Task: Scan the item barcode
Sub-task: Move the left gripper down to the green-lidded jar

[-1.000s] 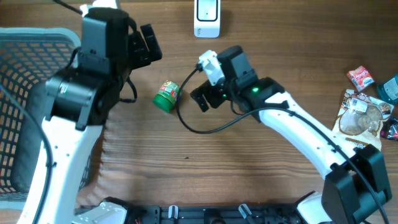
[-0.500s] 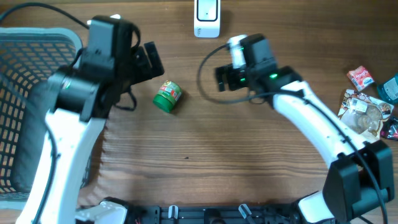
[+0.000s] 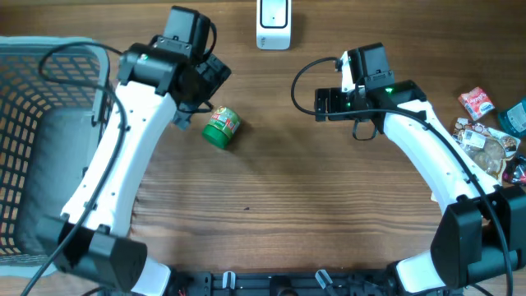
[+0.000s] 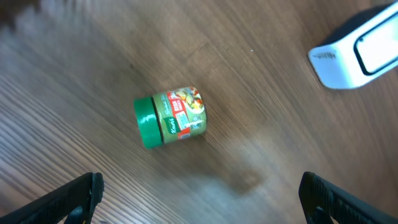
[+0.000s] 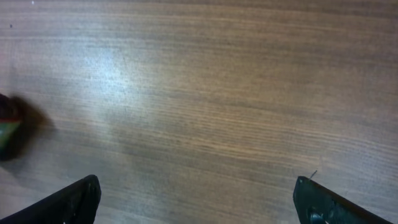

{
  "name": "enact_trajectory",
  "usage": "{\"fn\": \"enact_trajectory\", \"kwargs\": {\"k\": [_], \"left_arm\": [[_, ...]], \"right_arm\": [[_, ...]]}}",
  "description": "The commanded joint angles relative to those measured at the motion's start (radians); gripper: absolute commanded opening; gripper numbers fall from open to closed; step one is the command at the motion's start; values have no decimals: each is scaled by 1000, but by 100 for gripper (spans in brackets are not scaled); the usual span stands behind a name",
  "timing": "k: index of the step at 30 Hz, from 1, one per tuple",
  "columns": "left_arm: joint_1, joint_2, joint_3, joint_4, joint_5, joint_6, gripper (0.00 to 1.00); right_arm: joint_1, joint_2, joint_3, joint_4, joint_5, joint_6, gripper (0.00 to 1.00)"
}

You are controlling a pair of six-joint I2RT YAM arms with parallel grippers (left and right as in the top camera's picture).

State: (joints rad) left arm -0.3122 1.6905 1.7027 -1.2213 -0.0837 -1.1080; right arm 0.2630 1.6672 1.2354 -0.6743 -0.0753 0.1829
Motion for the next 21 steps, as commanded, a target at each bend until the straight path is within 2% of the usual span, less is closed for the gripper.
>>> {"fn": "enact_trajectory", "kwargs": {"k": [1, 4, 7, 10, 21], "left_arm": [[-6, 62, 3, -3, 11, -51, 100], [-8, 107, -4, -16, 2, 73, 100], [-2, 144, -32, -35, 57, 45, 100], [5, 156, -92, 14, 103, 46, 100], [53, 158, -382, 291, 211, 45, 100]], "right_arm": [[3, -3, 21, -29, -15, 1, 100], [3, -3, 21, -54, -14, 0, 100], [-3, -3, 21, -64, -14, 3, 100], [-13, -3, 21, -73, -14, 3, 100], [-16, -3, 21, -76, -15, 3, 100]]}}
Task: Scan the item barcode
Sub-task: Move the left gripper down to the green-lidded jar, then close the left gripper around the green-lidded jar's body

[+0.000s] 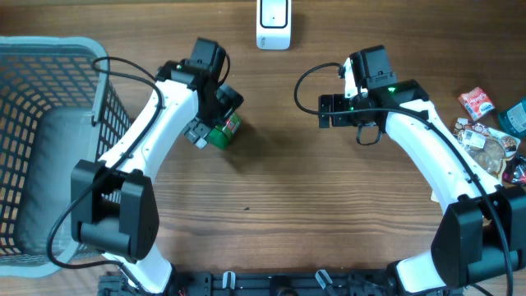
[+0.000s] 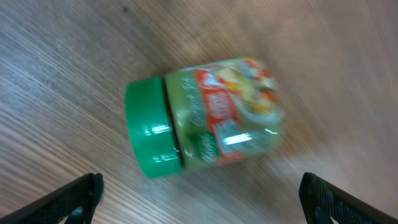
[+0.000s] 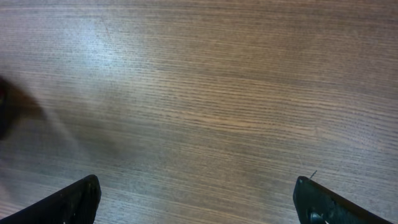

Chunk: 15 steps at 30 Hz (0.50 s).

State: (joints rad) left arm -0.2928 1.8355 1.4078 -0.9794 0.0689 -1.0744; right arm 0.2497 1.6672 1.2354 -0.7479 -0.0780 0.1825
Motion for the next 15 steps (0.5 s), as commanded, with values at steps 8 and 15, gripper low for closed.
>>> {"fn": "enact_trajectory", "kwargs": {"k": [8, 15], "left_arm": [[61, 13, -166, 183, 136, 12, 100], [60, 6, -165, 191, 200, 12, 100]], "right_arm": [[-2, -3, 21, -2, -12, 4, 100], [-2, -3, 21, 3, -12, 3, 100]]}}
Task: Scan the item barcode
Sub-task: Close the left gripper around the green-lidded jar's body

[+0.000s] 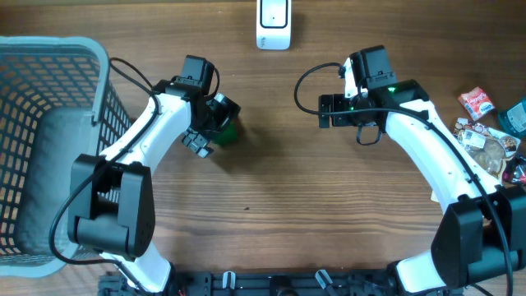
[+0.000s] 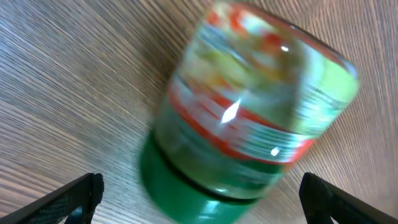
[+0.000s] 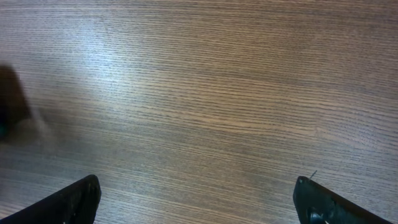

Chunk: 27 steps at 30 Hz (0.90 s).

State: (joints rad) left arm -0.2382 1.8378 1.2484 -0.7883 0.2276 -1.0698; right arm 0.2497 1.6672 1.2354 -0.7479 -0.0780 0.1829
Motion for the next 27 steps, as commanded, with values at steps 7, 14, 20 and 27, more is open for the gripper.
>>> {"fn": "enact_trajectory", "kwargs": {"k": [7, 14, 20, 27], "left_arm": [[8, -7, -3, 0, 25, 8, 100], [8, -7, -3, -3, -16, 51, 100], [6, -7, -3, -23, -145, 142, 100], [6, -7, -3, -100, -289, 162, 100]], "right_arm": [[-2, -3, 21, 4, -12, 3, 100], [-2, -3, 21, 3, -12, 3, 100], [-2, -3, 21, 3, -12, 4, 100], [-2, -3, 21, 3, -12, 4, 100]]}}
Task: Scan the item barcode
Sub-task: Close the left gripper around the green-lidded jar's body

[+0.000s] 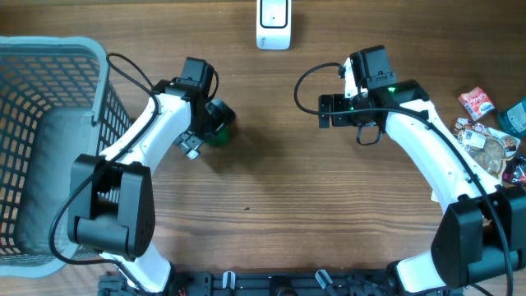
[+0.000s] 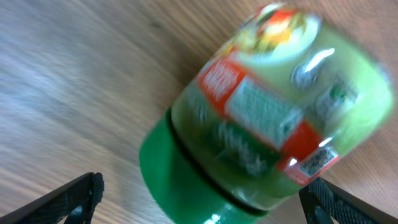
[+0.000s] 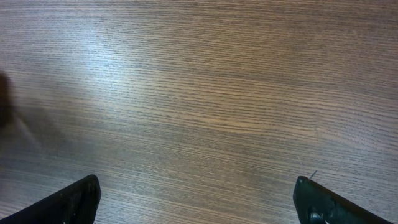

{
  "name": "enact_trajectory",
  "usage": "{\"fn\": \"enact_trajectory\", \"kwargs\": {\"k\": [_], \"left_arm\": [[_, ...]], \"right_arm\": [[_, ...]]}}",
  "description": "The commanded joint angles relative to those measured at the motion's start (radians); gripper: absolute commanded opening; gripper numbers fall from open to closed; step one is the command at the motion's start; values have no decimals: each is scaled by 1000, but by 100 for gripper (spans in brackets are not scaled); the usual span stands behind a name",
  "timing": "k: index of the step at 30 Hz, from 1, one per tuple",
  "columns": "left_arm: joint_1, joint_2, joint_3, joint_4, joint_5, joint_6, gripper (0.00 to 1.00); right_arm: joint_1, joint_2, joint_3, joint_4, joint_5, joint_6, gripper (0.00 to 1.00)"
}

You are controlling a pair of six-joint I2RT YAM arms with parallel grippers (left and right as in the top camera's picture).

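The green-lidded jar (image 2: 267, 118) lies on its side on the wood table, filling the left wrist view. Its lid (image 2: 186, 186) points toward the camera, and a small barcode (image 2: 317, 160) shows on the red label. My left gripper (image 2: 200, 194) is open, its two fingertips wide apart on either side of the lid. From overhead the left gripper (image 1: 209, 129) covers most of the jar (image 1: 220, 136). The white scanner (image 1: 273, 25) stands at the table's far edge. My right gripper (image 3: 198, 196) is open over bare wood, right of centre (image 1: 330, 111).
A grey mesh basket (image 1: 49, 57) fills the left side of the table. Several snack packets (image 1: 491, 131) lie in a pile at the right edge.
My left gripper has shifted slightly around the jar. The wrist view now shows the label's barcode side, with the lid between the open fingertips. The right arm has not moved.
My left gripper was open and high, left of the jar lying on the table. Then it was lower and close over the jar. Then the jar filled its view, and now its fingertips flank the lid. The right gripper stayed open over bare table throughout.
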State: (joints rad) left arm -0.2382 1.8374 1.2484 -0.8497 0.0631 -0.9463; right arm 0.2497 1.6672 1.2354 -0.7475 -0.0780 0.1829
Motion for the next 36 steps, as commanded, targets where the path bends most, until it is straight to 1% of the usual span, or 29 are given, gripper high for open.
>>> {"fn": "enact_trajectory", "kwargs": {"k": [1, 4, 7, 11, 14, 16, 22, 24, 26, 29, 36], "left_arm": [[6, -7, -3, -51, -132, 69, 100], [6, -7, -3, -84, -154, 92, 100], [6, -7, -3, -111, -193, 91, 100], [6, -7, -3, -109, -191, 70, 100], [6, -9, 2, -108, -130, 53, 100], [1, -17, 5, -109, -119, 53, 100], [-67, -127, 37, -108, -109, 126, 100], [-84, -175, 61, -109, -106, 131, 100], [-83, -208, 86, -106, -68, 127, 100], [-61, -199, 94, -106, -51, 124, 100], [-41, -90, 94, -98, -26, 129, 100]], "right_arm": [[-2, -3, 21, 3, -12, 4, 100], [-2, -3, 21, 6, -12, 5, 100], [-2, -3, 21, 6, -12, 4, 100], [-2, -3, 21, 6, -12, 4, 100], [-2, -3, 21, 7, -12, 4, 100], [-2, -3, 21, 11, -12, 3, 100], [-2, -3, 19, 26, -12, 3, 100], [-2, -3, 19, 26, -12, 3, 100], [-2, -3, 19, 25, -12, 3, 100], [-2, -3, 19, 24, -13, 3, 100], [-2, -3, 19, 19, -13, 4, 100]]}}
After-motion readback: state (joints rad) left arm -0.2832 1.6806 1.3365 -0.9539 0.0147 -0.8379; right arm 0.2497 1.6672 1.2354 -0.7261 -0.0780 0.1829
